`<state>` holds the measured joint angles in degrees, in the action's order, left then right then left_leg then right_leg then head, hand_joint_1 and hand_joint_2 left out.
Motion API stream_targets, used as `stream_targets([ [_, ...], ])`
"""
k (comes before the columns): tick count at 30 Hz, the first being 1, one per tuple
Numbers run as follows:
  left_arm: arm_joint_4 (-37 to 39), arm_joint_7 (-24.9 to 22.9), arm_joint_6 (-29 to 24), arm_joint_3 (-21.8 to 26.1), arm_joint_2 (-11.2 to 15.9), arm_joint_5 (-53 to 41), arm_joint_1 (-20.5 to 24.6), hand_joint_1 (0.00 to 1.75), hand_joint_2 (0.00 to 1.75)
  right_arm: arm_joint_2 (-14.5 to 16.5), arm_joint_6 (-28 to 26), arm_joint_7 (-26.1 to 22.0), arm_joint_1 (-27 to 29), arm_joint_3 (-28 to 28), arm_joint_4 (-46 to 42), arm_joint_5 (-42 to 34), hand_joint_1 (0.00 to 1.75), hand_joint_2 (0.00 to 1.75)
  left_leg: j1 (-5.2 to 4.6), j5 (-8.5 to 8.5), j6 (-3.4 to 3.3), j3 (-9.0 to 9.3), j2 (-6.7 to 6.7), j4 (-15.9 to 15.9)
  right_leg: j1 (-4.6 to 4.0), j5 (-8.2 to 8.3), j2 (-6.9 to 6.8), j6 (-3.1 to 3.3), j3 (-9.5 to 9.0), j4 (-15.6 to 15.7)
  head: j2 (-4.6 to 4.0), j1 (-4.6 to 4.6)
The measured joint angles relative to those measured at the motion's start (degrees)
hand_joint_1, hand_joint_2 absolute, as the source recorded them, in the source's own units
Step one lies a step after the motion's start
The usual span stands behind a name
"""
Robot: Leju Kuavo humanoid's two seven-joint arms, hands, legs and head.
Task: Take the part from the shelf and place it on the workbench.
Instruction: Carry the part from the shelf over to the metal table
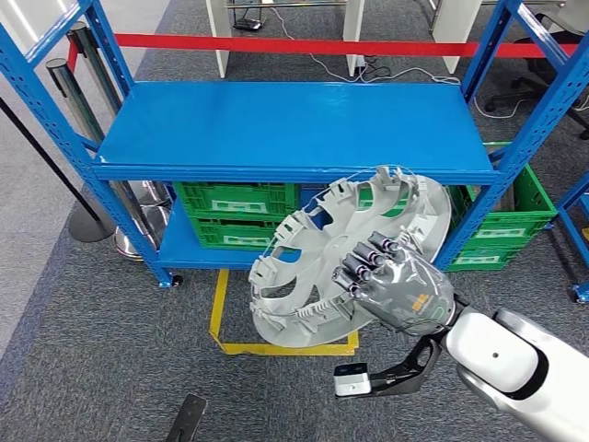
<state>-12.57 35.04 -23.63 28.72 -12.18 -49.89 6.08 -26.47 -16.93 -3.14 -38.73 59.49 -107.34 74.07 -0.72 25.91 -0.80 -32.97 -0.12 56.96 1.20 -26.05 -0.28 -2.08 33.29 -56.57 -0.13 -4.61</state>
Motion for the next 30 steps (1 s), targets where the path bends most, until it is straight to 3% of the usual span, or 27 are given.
stream_targets([
  [7, 0.0, 0.0, 0.2, 0.0, 0.1, 0.0, 0.0, 0.00, 1.75, 0.0, -0.1, 0.0, 0.0, 0.0, 0.0, -0.5, 1.75, 1.75, -0.12, 0.12, -0.33, -0.42, -0.01, 0.6, 0.11, 0.23, 0.01, -0.41, 0.13, 0.0, 0.00, -0.01],
  [10, 0.0, 0.0, 0.2, 0.0, 0.0, 0.0, 0.1, 0.00, 1.75, 0.0, -0.1, 0.0, 0.0, 0.0, -0.2, -0.4, 1.75, 1.75, 0.09, -0.37, -1.06, -0.26, 0.38, -0.1, 0.12, 0.10, 0.29, -0.92, 0.44, 0.0, 0.00, 0.02],
  [12, 0.0, 0.0, 0.3, 0.0, -0.1, 0.0, 0.1, 0.00, 1.75, -0.1, -0.2, 0.0, -0.1, 0.0, -0.3, -0.3, 1.75, 1.75, 0.37, -0.91, -1.68, -0.12, 1.02, -0.9, 0.09, -2.30, 0.39, -1.10, 2.27, -3.5, 0.00, 0.19],
  [14, 0.0, 0.0, 0.3, 0.0, -0.2, 0.0, 0.2, 0.00, 1.75, -0.2, -0.3, 0.0, -0.1, 0.0, -0.4, -0.3, 1.75, 1.75, 0.35, -1.05, -1.89, -0.27, 1.66, -1.0, 0.11, -6.19, 0.34, -1.23, 5.81, -11.4, 0.00, 0.31],
  [15, 0.0, 0.0, 0.3, 0.0, -0.3, 0.0, 0.2, 0.00, 1.75, -0.2, -0.3, 0.0, 0.0, 0.0, -0.4, -0.3, 1.75, 1.75, 0.32, -1.04, -1.89, -0.34, 2.01, -1.0, 0.12, -7.43, 0.32, -1.32, 7.32, -14.9, 0.00, 0.30],
  [16, 0.0, 0.0, 0.3, 0.0, -0.3, 0.0, 0.2, 0.00, 1.75, -0.2, -0.3, 0.0, 0.1, 0.0, -0.4, -0.3, 1.75, 1.75, 0.30, -1.02, -1.86, -0.39, 2.39, -0.9, 0.12, -7.68, 0.28, -1.39, 8.00, -16.6, 0.00, 0.30],
  [17, 0.0, 0.0, 0.3, 0.0, -0.3, 0.0, 0.2, 0.00, 1.75, -0.3, -0.3, 0.0, 0.1, 0.0, -0.4, -0.3, 1.75, 1.75, 0.32, -0.96, -1.77, -0.40, 2.76, -0.8, 0.12, -6.80, 0.14, -1.41, 7.55, -15.9, 0.00, 0.30],
  [18, 0.0, 0.0, 0.3, 0.0, -0.3, 0.0, 0.2, 0.00, 1.75, -0.3, -0.3, 0.0, 0.1, 0.0, -0.4, -0.3, 1.75, 1.75, 0.37, -0.84, -1.60, -0.40, 3.14, -0.6, 0.13, -5.04, -0.23, -1.39, 5.95, -12.9, 0.00, 0.30],
  [20, 0.0, 0.0, 0.3, 0.0, -0.3, 0.0, 0.2, 0.00, 1.75, -0.3, -0.3, 0.0, 0.0, 0.0, -0.5, -0.3, 1.75, 1.75, 0.27, -0.39, -0.98, -0.47, 3.87, 0.1, -0.13, -2.00, -2.64, -1.24, 1.74, -4.9, 0.00, 0.41],
  [22, 0.0, 0.0, 0.3, 0.0, -0.3, 0.0, 0.1, 0.00, 1.75, -0.3, -0.4, 0.0, 0.0, 0.0, -0.6, -0.3, 1.75, 1.75, -0.14, -0.09, -0.43, -0.65, 4.68, 0.7, -0.46, -1.28, -4.28, -0.61, -0.15, -1.2, 0.00, 0.45],
  [24, 0.0, 0.0, 0.4, 0.0, -0.2, 0.0, 0.1, 0.00, 1.75, -0.3, -0.5, 0.0, 0.0, 0.0, -0.6, -0.3, 1.75, 1.75, -0.33, -0.01, -0.17, -0.70, 5.82, 0.9, -0.54, -1.25, -3.29, 0.22, 0.12, -1.3, 0.00, 0.40],
  [25, 0.0, 0.0, 0.4, 0.0, -0.1, 0.0, 0.1, 0.00, 1.75, -0.3, -0.5, 0.0, 0.0, 0.0, -0.6, -0.3, 1.75, 1.75, -0.20, 0.34, 0.07, -0.73, 5.77, 1.2, -0.47, -1.12, -2.66, 0.58, 0.24, -1.4, 0.00, 0.40],
  [27, 0.0, -0.1, 0.4, 0.0, -0.1, 0.0, 0.2, 0.00, 1.75, -0.4, -0.5, 0.0, 0.0, 0.0, -0.6, -0.3, 1.75, 1.75, 0.23, 2.74, 0.71, -1.76, 3.71, 4.2, -0.29, -0.83, -1.33, 1.33, 0.40, -1.2, 0.00, 0.34],
  [29, 0.0, -0.2, 0.4, 0.0, 0.0, -0.1, 0.0, 0.00, 1.75, -0.4, -0.6, 0.0, 0.1, 0.0, -0.7, -0.3, 1.75, 1.75, 0.55, 6.86, 1.15, -4.64, 1.23, 11.6, -0.26, -0.65, 0.16, 1.78, 0.60, -1.2, 0.00, 0.30],
  [30, 0.0, -0.2, 0.4, 0.0, 0.0, -0.1, -0.1, 0.00, 1.75, -0.4, -0.7, 0.0, 0.1, 0.0, -0.7, -0.3, 1.75, 1.75, 0.59, 8.40, 1.20, -6.15, 0.84, 15.4, -0.31, -0.59, 0.99, 1.88, 0.69, -1.3, 0.00, 0.31],
])
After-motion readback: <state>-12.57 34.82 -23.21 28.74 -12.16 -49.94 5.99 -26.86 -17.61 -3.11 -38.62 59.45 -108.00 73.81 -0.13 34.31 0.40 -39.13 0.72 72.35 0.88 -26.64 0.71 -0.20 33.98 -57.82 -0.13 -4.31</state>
